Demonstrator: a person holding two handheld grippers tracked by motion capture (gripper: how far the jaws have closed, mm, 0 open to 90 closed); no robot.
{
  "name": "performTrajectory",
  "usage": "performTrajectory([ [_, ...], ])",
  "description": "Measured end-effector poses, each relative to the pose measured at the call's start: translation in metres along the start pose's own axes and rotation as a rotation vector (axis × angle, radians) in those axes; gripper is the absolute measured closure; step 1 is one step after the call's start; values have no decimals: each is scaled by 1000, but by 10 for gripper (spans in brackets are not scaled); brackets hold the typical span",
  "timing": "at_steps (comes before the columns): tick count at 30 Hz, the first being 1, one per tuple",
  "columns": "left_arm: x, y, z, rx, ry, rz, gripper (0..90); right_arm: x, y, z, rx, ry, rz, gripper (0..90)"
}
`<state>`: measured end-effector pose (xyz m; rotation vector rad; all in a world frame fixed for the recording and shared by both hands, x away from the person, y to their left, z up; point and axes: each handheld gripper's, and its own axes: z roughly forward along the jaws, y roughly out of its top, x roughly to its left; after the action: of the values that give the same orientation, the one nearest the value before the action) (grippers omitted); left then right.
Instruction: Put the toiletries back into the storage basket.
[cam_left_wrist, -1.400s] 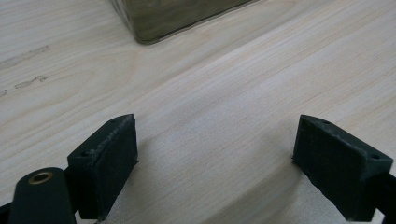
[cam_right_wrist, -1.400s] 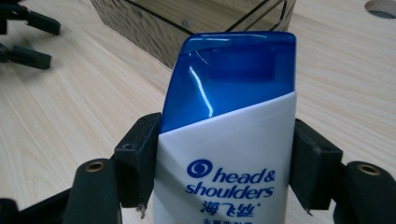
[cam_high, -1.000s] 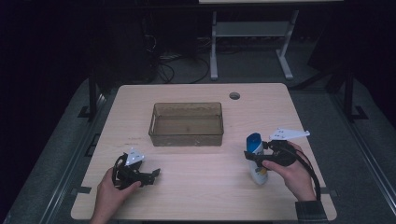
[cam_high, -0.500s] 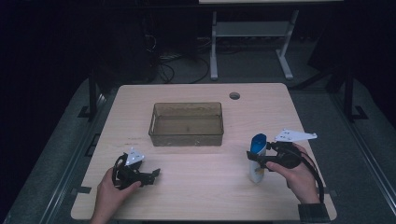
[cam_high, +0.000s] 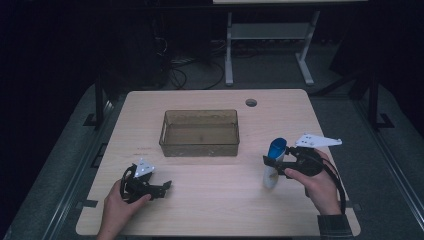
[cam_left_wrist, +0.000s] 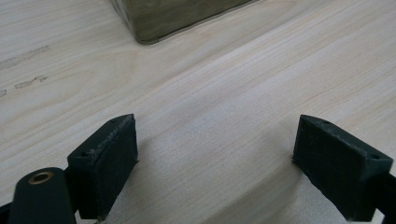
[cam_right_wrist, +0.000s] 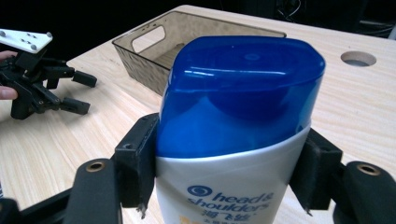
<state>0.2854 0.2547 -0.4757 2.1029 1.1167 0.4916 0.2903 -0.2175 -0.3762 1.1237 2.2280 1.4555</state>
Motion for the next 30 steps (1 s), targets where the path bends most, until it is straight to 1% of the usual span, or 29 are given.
performTrajectory([
  [1,0,0,0,0,0,0,125,1,3,1,-11,2,2,343],
  [7,0,0,0,3,-1,2,125,3,12,2,-41,2,-8,343],
  [10,0,0,0,-1,-1,-5,125,4,18,3,-58,8,-7,343],
  [12,0,0,0,2,-1,0,125,5,21,4,-70,10,-11,343],
  [20,0,0,0,2,-2,0,125,6,31,7,-93,20,-15,343],
  [21,0,0,0,3,1,3,126,6,32,7,-104,21,-12,343],
  [24,0,0,0,3,-1,3,125,6,35,8,-109,22,-9,343],
  [25,0,0,0,3,-1,3,125,5,38,10,-121,25,-6,343],
  [30,0,0,0,4,-1,3,126,4,44,15,-123,27,-9,343],
])
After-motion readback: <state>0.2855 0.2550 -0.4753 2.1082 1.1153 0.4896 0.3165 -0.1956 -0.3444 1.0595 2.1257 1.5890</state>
